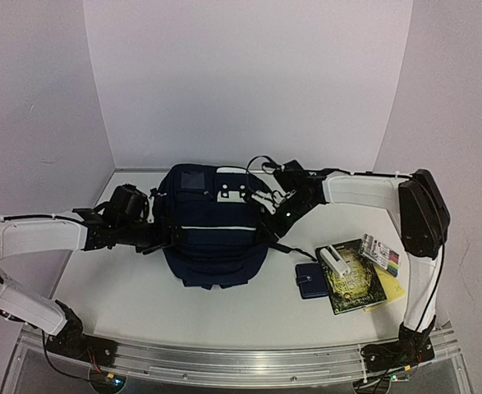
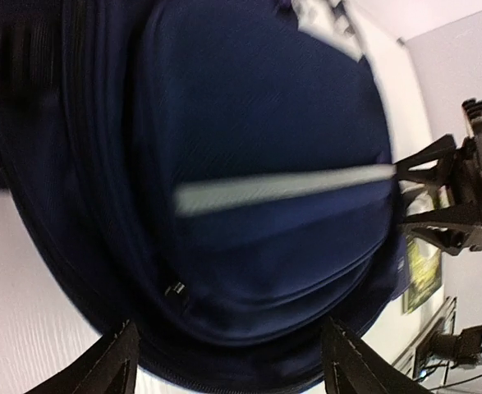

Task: Pack the student bag
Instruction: Adjust the student bag at the center of the board.

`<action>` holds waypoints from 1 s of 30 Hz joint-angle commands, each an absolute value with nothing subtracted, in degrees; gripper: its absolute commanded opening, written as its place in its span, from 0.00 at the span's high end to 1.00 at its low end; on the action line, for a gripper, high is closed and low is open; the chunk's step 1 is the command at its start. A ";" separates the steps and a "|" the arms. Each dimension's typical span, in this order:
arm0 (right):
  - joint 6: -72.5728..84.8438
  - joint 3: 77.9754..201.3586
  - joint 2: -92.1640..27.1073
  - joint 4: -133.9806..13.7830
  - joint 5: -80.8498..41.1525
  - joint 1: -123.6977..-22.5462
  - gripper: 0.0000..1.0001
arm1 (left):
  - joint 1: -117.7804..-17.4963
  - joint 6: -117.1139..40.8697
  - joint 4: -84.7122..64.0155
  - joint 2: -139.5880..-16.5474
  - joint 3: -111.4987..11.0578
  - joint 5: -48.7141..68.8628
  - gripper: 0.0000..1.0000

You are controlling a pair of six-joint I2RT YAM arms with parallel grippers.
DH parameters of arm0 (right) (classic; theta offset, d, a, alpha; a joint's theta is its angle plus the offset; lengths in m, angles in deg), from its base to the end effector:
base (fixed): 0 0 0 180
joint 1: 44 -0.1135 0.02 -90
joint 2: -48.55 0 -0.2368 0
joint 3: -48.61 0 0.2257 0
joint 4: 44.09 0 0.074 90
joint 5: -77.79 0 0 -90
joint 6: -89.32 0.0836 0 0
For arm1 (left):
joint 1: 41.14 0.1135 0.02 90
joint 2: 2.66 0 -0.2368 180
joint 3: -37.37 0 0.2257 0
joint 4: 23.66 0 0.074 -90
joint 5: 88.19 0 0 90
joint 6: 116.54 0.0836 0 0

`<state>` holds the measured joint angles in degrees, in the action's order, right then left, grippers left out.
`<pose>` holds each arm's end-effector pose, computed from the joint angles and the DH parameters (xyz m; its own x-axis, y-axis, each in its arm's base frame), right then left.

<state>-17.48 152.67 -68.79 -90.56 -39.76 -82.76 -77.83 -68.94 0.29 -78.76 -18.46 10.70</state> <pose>0.3057 0.2950 0.1441 -0.4319 -0.6754 -0.5978 -0.9000 0.3659 0.2369 0.2225 -0.1819 0.1560 -0.8709 -0.1819 -0.4566 0.1244 0.8172 -0.5628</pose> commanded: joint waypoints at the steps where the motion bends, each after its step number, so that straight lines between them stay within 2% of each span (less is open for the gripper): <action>1: -17.18 151.01 -70.72 -91.76 -43.46 -87.81 0.37 | -77.84 -74.57 -2.21 -82.45 -17.05 10.66 0.25; 4: -16.40 151.38 -72.05 -91.38 -44.42 -92.24 0.37 | -77.01 -74.76 -2.37 -86.35 -18.73 9.00 0.29; 8: -14.46 156.12 -73.43 -91.25 -46.98 -98.66 0.36 | -70.62 -73.47 -3.29 -94.50 -22.99 11.53 0.32; 12: -11.16 162.10 -71.92 -91.40 -48.00 -98.30 0.35 | -64.98 -71.12 -1.97 -97.99 -27.12 10.77 0.32; 16: -9.57 161.59 -67.06 -91.41 -48.99 -91.47 0.34 | -62.08 -65.88 3.08 -97.16 -31.49 7.79 0.29; 21: -12.94 159.97 -64.08 -91.47 -42.81 -82.70 0.35 | -58.39 -58.26 3.60 -92.43 -33.37 12.58 0.29; 25: -21.97 158.49 -63.13 -91.40 -33.97 -82.42 0.36 | -61.12 -54.44 5.31 -89.13 -35.08 15.74 0.28; 30: -17.88 165.60 -66.28 -91.40 -29.49 -86.89 0.35 | -61.44 -63.48 1.93 -82.20 -26.45 12.83 0.26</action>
